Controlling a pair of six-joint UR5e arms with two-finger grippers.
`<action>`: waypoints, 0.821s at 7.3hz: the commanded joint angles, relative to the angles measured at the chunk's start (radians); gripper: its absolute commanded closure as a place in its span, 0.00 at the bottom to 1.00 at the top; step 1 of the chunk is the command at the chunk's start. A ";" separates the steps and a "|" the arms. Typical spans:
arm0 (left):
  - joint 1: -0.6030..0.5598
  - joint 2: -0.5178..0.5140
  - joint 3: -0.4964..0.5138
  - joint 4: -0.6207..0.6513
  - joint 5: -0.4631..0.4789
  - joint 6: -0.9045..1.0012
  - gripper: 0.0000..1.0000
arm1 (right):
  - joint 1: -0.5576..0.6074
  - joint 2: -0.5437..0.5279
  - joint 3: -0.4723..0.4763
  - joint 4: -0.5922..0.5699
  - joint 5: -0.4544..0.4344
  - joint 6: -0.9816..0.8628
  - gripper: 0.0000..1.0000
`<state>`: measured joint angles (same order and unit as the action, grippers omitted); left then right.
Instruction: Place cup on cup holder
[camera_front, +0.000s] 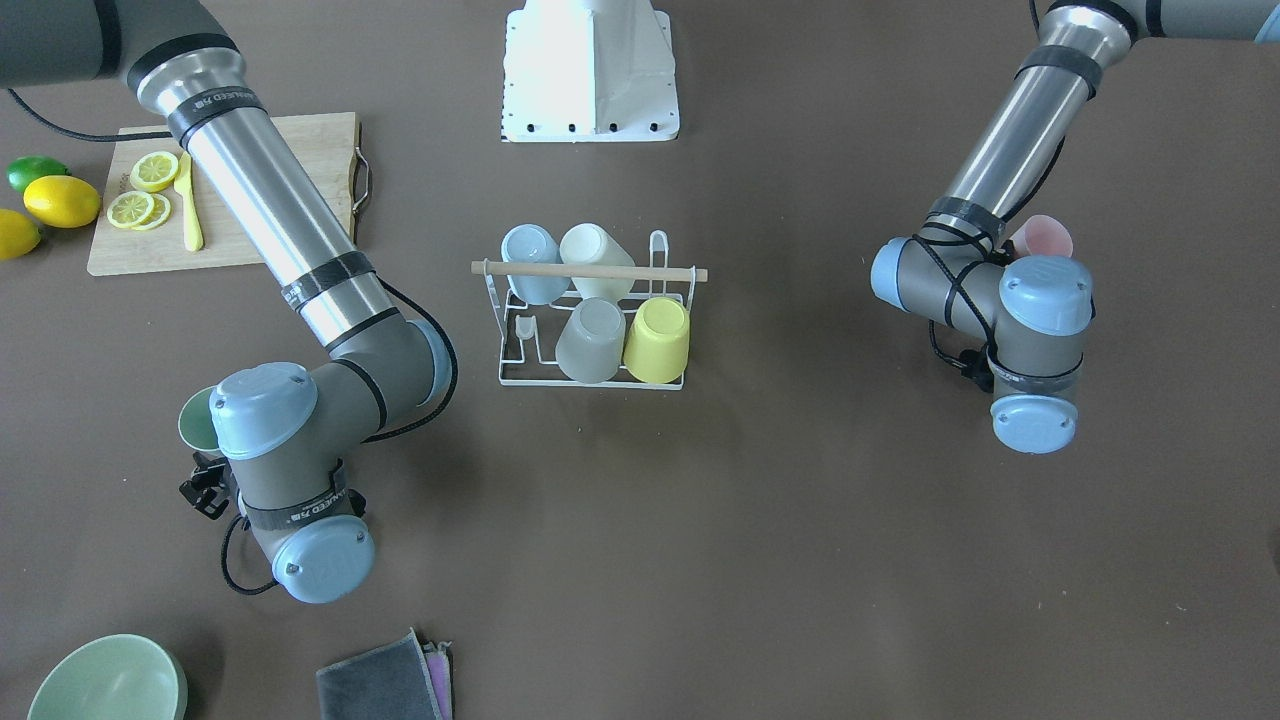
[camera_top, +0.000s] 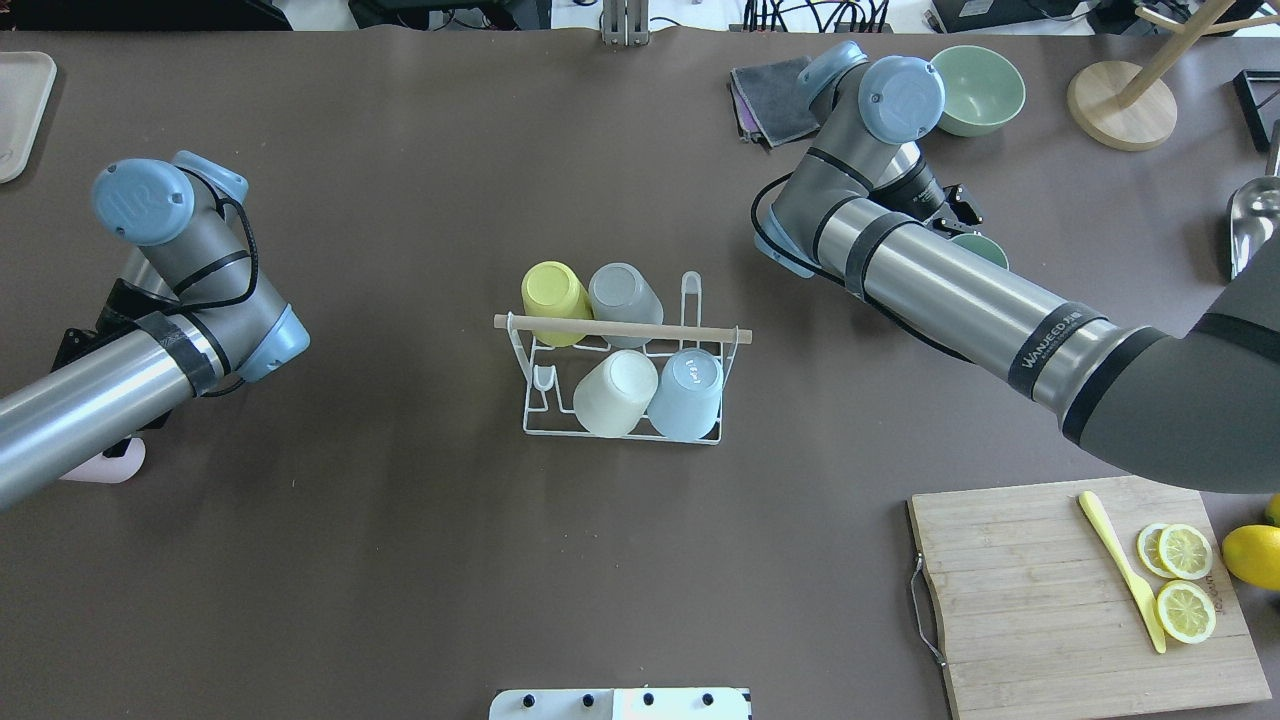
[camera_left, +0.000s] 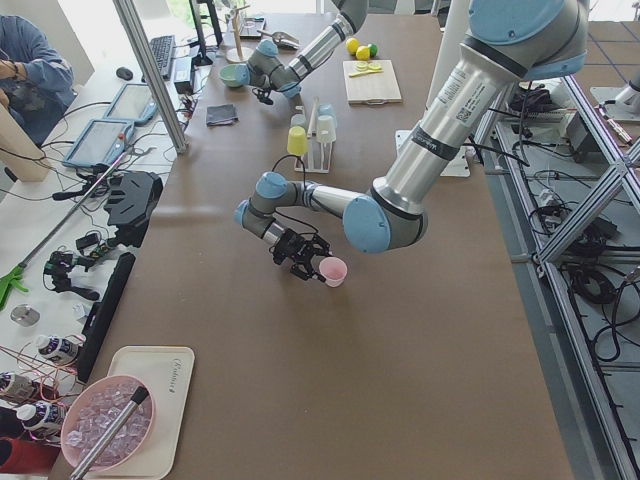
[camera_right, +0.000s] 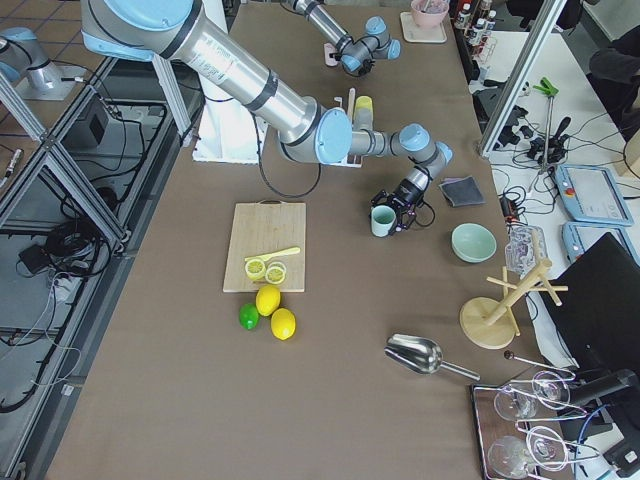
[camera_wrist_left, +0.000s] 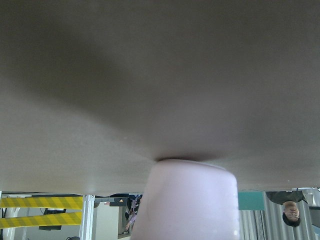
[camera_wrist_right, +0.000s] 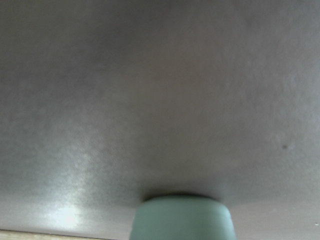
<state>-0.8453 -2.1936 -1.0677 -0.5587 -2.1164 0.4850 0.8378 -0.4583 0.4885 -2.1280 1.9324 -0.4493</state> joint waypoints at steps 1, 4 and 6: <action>-0.018 -0.001 -0.001 0.017 -0.005 -0.003 0.87 | -0.003 0.004 -0.001 -0.001 -0.023 -0.002 0.81; -0.127 -0.012 -0.163 0.025 -0.031 -0.029 0.90 | 0.038 0.042 0.010 -0.052 -0.017 -0.005 1.00; -0.139 -0.002 -0.331 -0.051 -0.234 -0.069 0.90 | 0.090 0.061 0.107 -0.113 -0.004 -0.014 1.00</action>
<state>-0.9710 -2.2000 -1.2988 -0.5614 -2.2408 0.4392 0.8934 -0.4074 0.5251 -2.1975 1.9226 -0.4596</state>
